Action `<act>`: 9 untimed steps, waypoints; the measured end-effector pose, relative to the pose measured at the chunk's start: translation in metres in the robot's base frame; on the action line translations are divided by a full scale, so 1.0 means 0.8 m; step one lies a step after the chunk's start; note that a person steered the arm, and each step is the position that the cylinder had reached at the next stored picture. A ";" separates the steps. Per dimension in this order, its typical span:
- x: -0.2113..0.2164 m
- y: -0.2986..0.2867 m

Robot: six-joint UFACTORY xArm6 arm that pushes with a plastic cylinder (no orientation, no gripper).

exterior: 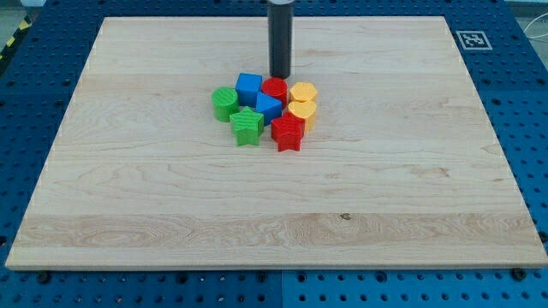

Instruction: Nudge the group of blocks up a bit

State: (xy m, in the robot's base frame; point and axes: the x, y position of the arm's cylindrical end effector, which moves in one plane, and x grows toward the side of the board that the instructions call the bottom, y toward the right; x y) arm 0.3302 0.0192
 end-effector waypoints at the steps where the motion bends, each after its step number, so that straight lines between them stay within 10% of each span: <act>1: 0.000 0.070; 3: 0.064 0.162; 9: 0.161 0.087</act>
State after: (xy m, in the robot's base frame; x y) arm 0.4588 0.0888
